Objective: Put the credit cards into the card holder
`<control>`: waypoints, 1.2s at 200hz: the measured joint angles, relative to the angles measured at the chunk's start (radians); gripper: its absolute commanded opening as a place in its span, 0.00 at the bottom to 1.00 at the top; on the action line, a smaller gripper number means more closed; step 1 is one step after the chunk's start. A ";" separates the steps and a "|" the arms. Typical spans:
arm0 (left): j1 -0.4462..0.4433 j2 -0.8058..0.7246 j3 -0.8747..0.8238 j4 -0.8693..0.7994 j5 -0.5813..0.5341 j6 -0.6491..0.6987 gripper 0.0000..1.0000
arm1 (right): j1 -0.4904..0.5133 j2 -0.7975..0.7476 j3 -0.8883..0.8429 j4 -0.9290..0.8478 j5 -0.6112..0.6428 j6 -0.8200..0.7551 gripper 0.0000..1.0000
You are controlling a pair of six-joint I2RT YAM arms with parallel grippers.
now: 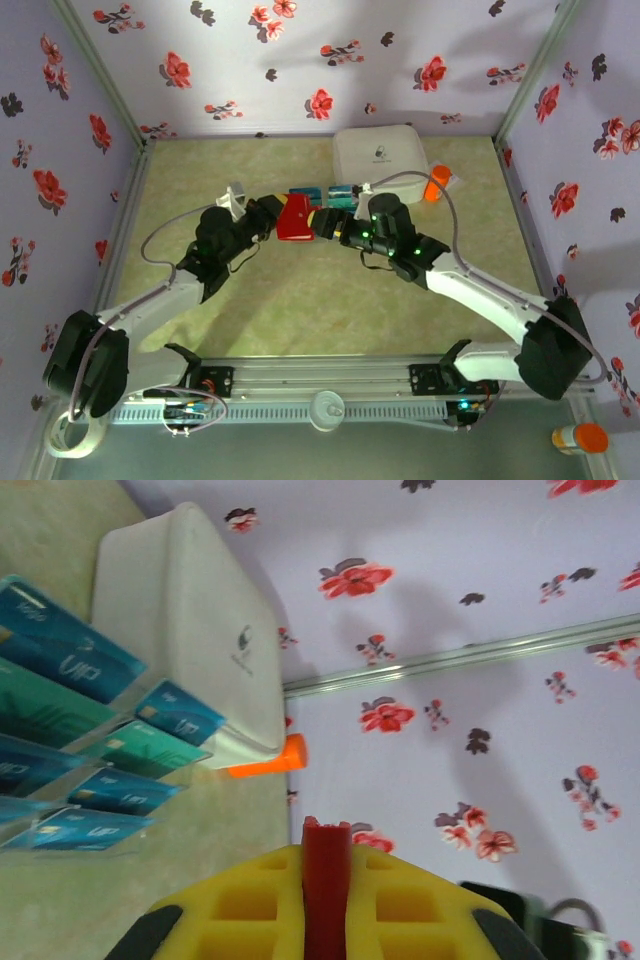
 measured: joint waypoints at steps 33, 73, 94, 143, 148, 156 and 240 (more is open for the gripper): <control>0.000 0.002 0.000 0.077 0.000 -0.059 0.00 | -0.011 0.066 0.023 0.075 -0.029 0.042 0.61; 0.000 0.029 0.000 0.160 -0.001 -0.120 0.00 | -0.030 0.116 0.035 0.188 -0.070 0.100 0.46; 0.000 0.042 0.000 0.193 -0.001 -0.143 0.00 | -0.044 0.123 0.025 0.255 -0.090 0.132 0.41; -0.001 0.051 0.000 0.238 -0.001 -0.169 0.00 | -0.079 0.123 -0.022 0.383 -0.123 0.209 0.33; -0.001 0.052 0.000 0.241 -0.001 -0.170 0.00 | -0.081 0.123 -0.024 0.391 -0.125 0.211 0.33; -0.001 0.053 0.000 0.244 -0.001 -0.171 0.00 | -0.082 0.123 -0.026 0.400 -0.126 0.218 0.31; -0.001 0.054 0.000 0.263 -0.001 -0.186 0.00 | -0.089 0.130 -0.047 0.489 -0.171 0.281 0.29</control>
